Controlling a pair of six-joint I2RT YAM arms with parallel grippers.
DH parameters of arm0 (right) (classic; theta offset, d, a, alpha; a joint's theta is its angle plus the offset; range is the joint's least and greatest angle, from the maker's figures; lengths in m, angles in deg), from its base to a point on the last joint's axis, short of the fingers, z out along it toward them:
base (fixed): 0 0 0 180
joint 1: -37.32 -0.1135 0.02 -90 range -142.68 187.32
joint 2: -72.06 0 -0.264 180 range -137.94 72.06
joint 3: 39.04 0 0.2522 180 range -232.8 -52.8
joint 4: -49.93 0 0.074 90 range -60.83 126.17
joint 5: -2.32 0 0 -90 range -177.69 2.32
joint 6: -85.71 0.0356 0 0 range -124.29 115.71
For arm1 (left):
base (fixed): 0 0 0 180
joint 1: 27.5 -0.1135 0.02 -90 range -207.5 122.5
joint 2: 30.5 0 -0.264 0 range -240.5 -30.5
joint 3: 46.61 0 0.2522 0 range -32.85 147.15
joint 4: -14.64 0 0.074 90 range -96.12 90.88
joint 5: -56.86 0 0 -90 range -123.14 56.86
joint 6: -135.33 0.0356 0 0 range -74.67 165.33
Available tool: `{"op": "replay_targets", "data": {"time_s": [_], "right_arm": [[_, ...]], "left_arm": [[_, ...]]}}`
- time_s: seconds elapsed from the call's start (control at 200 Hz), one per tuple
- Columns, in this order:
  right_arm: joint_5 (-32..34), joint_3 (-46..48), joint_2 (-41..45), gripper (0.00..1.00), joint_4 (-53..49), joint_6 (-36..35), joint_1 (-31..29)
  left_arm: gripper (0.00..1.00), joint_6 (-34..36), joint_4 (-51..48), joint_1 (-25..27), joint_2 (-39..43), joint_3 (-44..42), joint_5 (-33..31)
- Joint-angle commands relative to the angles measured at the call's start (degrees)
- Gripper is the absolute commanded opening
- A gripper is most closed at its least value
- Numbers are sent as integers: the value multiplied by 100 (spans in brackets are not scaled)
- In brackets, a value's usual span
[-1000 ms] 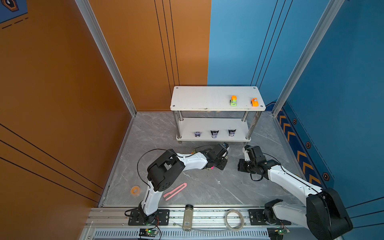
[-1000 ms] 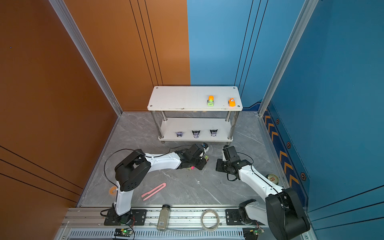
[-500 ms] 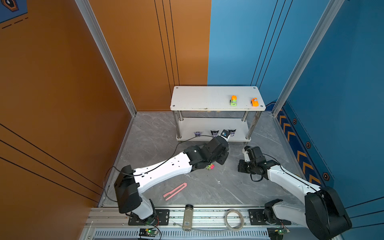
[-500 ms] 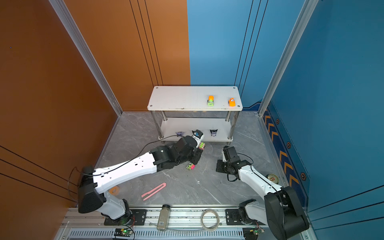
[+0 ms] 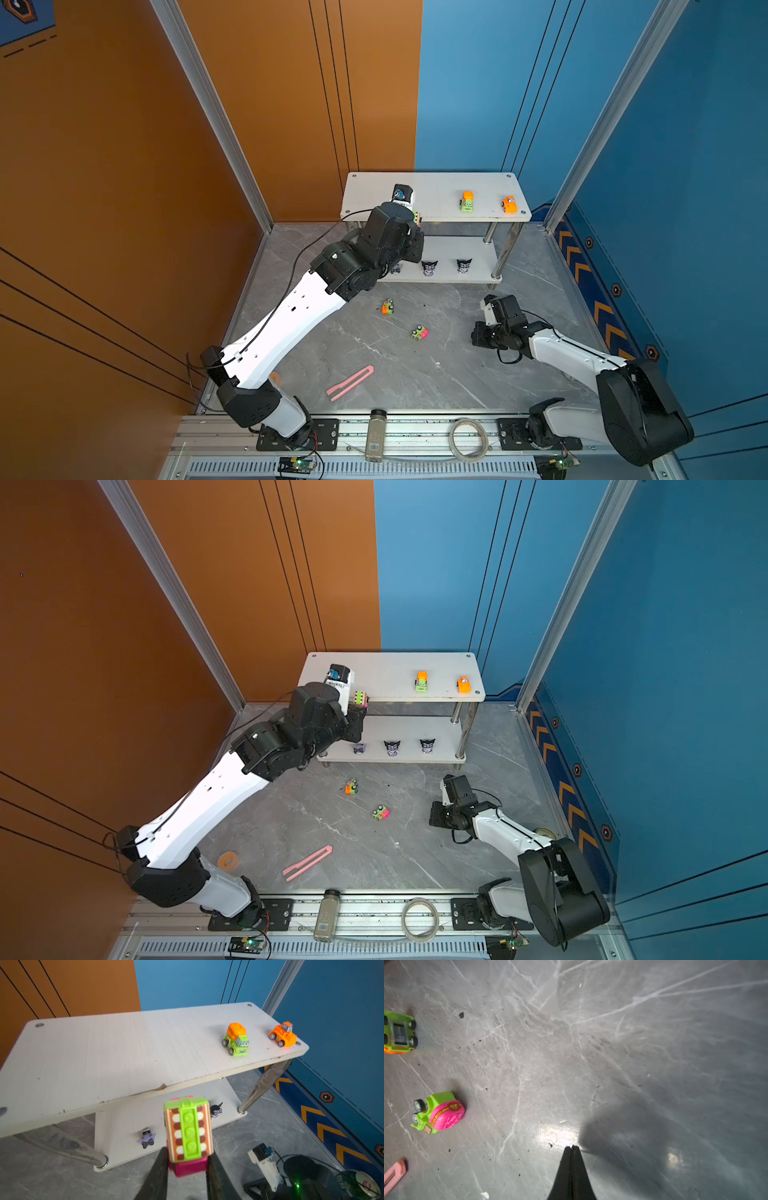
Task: Place and organize the plastic toys onto the shelf
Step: 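Lift the pink truck with the left gripper up above the top shelf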
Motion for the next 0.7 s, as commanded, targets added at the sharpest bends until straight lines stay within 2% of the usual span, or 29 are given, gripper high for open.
{"op": "replay_targets", "data": {"time_s": [0.0, 0.255, 0.696], "right_arm": [[-99, 102, -121, 0, 159, 76, 6], [-124, 147, -107, 0, 219, 90, 3], [-79, 168, -166, 0, 299, 87, -62]], "left_arm": [[20, 94, -583, -120, -439, 653, 221], [20, 97, -1125, -310, -1617, 2229, 419], [19, -142, -1151, -563, -2561, 3308, 550]]}}
